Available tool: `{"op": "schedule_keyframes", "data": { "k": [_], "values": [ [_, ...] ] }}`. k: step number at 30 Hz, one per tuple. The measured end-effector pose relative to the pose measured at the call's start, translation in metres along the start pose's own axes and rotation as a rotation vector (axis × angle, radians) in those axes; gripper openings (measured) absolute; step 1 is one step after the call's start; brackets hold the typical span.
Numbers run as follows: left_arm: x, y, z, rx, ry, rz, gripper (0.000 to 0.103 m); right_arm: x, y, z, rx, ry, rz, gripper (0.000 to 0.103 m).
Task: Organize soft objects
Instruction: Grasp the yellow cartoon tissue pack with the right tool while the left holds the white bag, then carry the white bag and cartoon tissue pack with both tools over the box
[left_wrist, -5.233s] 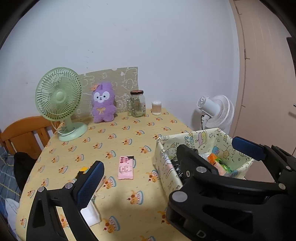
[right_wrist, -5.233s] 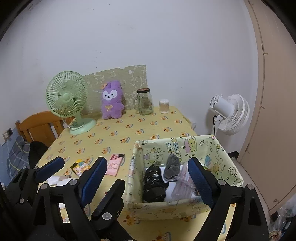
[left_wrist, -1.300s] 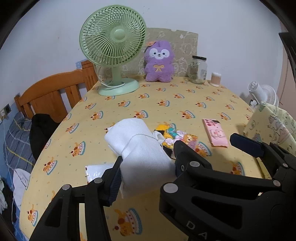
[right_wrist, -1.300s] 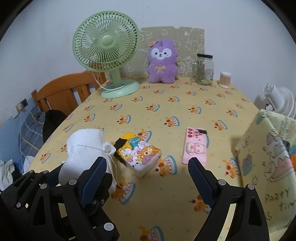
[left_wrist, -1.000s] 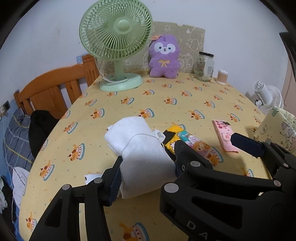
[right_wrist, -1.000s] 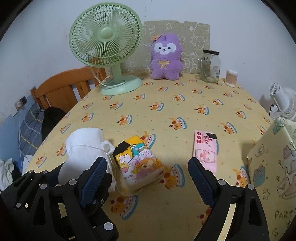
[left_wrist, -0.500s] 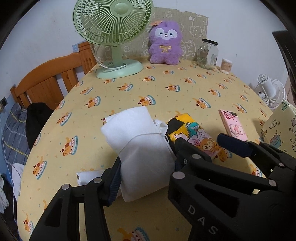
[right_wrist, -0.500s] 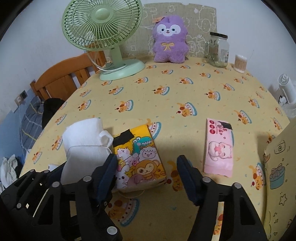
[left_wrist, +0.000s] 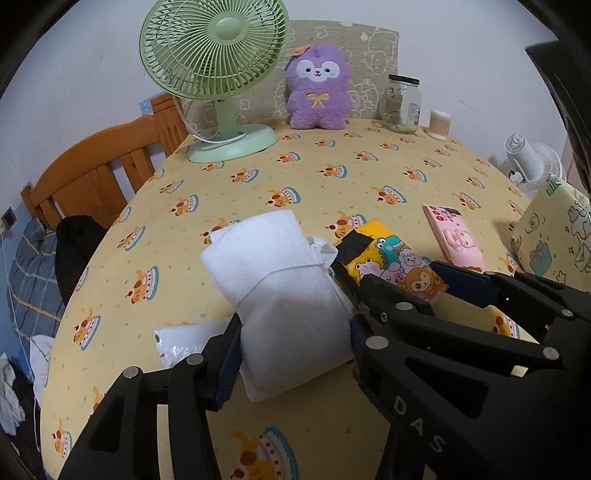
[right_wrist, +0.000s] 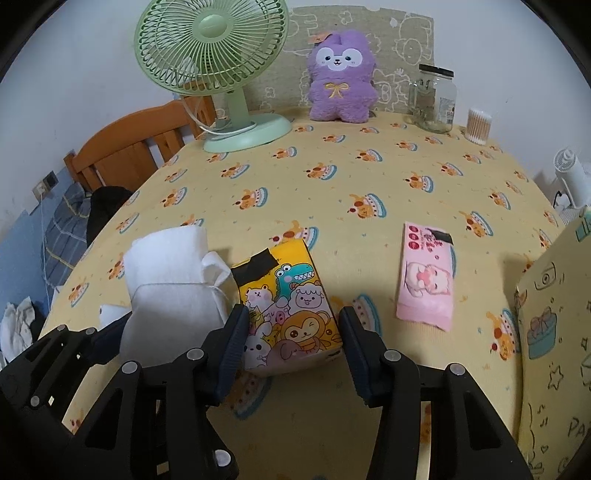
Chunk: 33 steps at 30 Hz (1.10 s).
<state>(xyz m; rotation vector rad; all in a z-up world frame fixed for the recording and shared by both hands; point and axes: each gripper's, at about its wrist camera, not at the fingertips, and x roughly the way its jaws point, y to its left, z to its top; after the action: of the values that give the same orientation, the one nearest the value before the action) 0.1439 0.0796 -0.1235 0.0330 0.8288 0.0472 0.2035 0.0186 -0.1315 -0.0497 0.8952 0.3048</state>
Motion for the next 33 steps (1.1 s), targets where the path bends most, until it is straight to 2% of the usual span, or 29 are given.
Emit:
{"op": "schedule_keyframes", "data": {
  "k": [3,6,9,12,13,16,23,33],
  "values": [
    [-0.001,0.002,-0.001,-0.006,0.001,-0.004,0.058,-0.002,-0.001,-0.002,0.004,-0.004,0.01,0.056],
    [-0.001,0.002,-0.002,-0.006,0.0,0.0,0.058,-0.001,0.001,-0.001,0.008,0.001,0.017,0.067],
    [0.001,0.004,-0.002,-0.01,0.002,0.006,0.058,0.002,0.003,-0.001,-0.006,0.0,0.016,0.068],
    [0.002,0.001,-0.002,-0.002,0.0,0.014,0.058,0.005,0.002,0.0,0.004,0.015,0.012,0.065],
    [0.002,0.0,-0.002,0.005,-0.002,0.021,0.058,0.006,0.002,0.0,0.003,0.018,0.01,0.055],
    [0.001,0.0,-0.002,0.005,-0.004,0.024,0.058,0.007,0.001,0.0,0.006,0.025,0.01,0.053],
    [-0.009,-0.006,-0.005,0.0,-0.013,-0.006,0.056,-0.007,-0.001,-0.005,-0.005,-0.001,-0.008,0.051],
    [-0.04,-0.027,-0.006,0.001,-0.075,-0.04,0.056,-0.048,-0.013,-0.01,0.012,-0.066,-0.023,0.051]
  ]
}}
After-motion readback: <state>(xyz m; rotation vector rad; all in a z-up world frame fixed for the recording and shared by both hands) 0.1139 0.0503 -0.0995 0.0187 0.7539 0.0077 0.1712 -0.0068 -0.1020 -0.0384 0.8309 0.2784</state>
